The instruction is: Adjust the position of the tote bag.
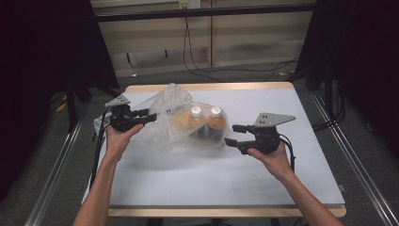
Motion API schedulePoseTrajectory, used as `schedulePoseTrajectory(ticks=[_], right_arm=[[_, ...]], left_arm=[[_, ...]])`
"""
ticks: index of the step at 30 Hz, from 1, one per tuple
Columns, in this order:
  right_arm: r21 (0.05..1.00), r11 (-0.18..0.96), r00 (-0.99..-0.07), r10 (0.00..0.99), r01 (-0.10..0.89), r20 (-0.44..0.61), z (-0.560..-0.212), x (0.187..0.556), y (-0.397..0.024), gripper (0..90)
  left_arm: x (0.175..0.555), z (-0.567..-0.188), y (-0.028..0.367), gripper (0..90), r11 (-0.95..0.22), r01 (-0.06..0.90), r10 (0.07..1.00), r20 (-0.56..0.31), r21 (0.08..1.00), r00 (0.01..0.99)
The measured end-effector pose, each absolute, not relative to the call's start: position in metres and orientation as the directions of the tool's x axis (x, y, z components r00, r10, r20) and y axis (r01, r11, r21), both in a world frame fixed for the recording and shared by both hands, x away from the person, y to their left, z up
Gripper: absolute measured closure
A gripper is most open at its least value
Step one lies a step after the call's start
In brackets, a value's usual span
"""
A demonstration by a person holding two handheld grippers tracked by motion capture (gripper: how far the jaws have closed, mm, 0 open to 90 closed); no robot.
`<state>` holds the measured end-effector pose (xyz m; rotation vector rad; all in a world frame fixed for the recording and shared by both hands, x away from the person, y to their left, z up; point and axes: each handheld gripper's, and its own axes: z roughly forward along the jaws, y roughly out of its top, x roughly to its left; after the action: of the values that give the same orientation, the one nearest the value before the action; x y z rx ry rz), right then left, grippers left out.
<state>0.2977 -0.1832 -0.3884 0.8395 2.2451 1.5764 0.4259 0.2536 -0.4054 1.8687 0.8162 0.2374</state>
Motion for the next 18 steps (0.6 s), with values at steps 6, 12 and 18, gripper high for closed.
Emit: schedulePoseTrajectory(ticks=[6,12,18], right_arm=[[0.922,0.246,-0.798,0.594,0.301,0.102,-0.389,0.297,-0.181,39.6],[0.919,0.251,-0.799,0.592,0.304,0.103,-0.390,0.297,-0.179,39.4],[0.918,0.253,-0.799,0.593,0.305,0.102,-0.390,0.296,-0.179,39.3]], left_arm=[[0.422,-0.405,0.251,87.8,-0.248,0.403,0.597,-0.189,0.881,0.780],[0.418,-0.398,0.249,90.0,-0.252,0.376,0.589,-0.167,0.892,0.791],[0.408,-0.379,0.247,90.0,-0.234,0.325,0.564,-0.144,0.916,0.813]])
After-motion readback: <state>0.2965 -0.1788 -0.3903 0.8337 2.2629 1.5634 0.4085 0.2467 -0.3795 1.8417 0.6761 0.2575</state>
